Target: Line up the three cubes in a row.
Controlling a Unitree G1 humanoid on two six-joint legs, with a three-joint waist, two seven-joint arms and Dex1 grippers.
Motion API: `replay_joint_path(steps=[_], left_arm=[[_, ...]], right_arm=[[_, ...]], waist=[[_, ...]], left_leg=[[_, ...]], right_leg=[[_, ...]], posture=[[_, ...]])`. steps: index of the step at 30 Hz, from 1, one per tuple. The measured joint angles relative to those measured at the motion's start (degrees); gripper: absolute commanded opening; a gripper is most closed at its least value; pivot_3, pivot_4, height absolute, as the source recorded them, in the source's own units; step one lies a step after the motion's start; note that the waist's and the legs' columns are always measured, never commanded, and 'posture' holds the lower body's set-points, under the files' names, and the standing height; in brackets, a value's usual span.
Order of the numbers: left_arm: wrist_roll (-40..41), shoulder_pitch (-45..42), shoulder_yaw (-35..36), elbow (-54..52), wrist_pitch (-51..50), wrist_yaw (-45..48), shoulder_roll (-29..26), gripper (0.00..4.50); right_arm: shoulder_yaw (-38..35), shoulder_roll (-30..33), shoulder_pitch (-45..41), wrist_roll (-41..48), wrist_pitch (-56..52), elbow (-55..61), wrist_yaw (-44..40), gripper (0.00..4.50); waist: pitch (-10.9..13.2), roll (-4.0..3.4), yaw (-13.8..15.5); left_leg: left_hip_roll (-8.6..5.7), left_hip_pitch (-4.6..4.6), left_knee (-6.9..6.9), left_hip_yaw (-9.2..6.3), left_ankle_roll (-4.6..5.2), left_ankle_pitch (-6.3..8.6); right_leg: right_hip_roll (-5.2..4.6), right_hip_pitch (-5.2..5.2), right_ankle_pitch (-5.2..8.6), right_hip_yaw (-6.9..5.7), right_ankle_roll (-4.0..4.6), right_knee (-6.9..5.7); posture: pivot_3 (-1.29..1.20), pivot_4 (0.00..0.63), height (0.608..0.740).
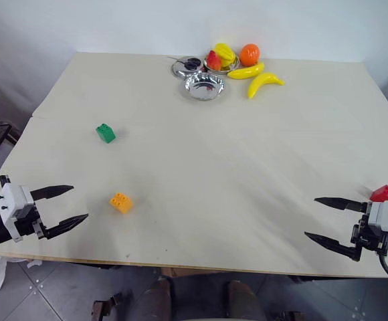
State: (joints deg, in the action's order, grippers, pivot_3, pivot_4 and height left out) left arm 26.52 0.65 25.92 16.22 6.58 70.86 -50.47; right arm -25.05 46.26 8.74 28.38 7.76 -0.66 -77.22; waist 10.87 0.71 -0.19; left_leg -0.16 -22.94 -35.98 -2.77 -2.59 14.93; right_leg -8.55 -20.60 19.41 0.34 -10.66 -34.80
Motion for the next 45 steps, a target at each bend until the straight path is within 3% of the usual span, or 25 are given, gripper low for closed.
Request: replay_joint_path(steps=[5,11,20,25,30,34,45], left_arm=[[0.4,0.3,-0.1,-1.8,-2.4,-2.0,1.5,4.49],[5.7,-0.5,-0.1,-12.1,-11.0,-5.4,3.9,4.49],[9.3,-3.2,-7.3,-24.6,-20.3,-8.1,7.3,4.49],[8.3,-7.1,-12.4,-24.6,-20.2,-8.1,9.9,4.49],[6.4,-11.8,-16.0,-21.2,-19.0,-6.8,11.3,4.49],[5.5,-13.8,-17.1,-19.3,-18.0,-5.6,11.7,4.49],[4.6,-14.3,-18.2,-18.6,-15.4,-4.1,12.9,4.49]], right_arm=[[0.0,-0.3,-0.4,0.1,-0.2,0.2,1.5,4.50],[-0.4,-1.9,1.1,0.8,-1.4,2.7,5.5,4.50],[-11.9,-7.4,10.0,5.6,-7.5,10.6,18.6,4.50],[-20.3,-12.7,17.0,5.0,-4.2,10.5,22.8,4.50],[-26.6,-19.2,23.7,4.3,1.6,3.3,25.2,4.50],[-27.7,-22.3,25.9,4.5,3.4,0.1,27.1,4.50],[-27.0,-19.4,23.9,6.7,2.0,1.3,28.6,4.50]], waist=[[0.0,0.00,0.0],[0.0,0.00,0.1],[0.0,0.00,0.3],[0.0,-0.01,0.4],[0.0,-0.01,0.3],[0.0,-0.06,-0.6],[-0.1,-0.09,-1.0]], left_leg=[[0.01,0.00,0.00,-0.01,0.00,0.00],[0.01,-0.01,-0.07,-0.02,-0.02,-0.01],[-0.01,0.00,-0.08,-0.03,-0.04,0.00],[-0.02,0.00,-0.04,-0.02,-0.04,0.00],[-0.02,0.02,-0.03,-0.02,-0.01,0.03],[0.03,0.22,0.04,0.14,-0.01,0.05],[0.06,0.58,0.28,0.17,-0.03,0.06]], right_leg=[[0.00,-0.01,0.00,0.00,0.00,-0.06],[-0.01,0.00,0.00,0.01,0.00,-0.11],[0.00,0.02,0.00,0.03,0.01,-0.09],[0.00,0.02,0.01,0.03,0.02,-0.05],[0.02,0.04,0.03,0.04,0.05,-0.03],[0.01,0.11,0.03,0.11,0.06,-0.03],[0.01,0.34,0.09,0.14,0.16,-0.02]], posture=[[0.00,0.150,0.740],[0.00,0.150,0.740],[0.00,0.150,0.740],[0.00,0.150,0.740],[0.00,0.150,0.740],[0.00,0.150,0.740],[0.00,0.150,0.740]])
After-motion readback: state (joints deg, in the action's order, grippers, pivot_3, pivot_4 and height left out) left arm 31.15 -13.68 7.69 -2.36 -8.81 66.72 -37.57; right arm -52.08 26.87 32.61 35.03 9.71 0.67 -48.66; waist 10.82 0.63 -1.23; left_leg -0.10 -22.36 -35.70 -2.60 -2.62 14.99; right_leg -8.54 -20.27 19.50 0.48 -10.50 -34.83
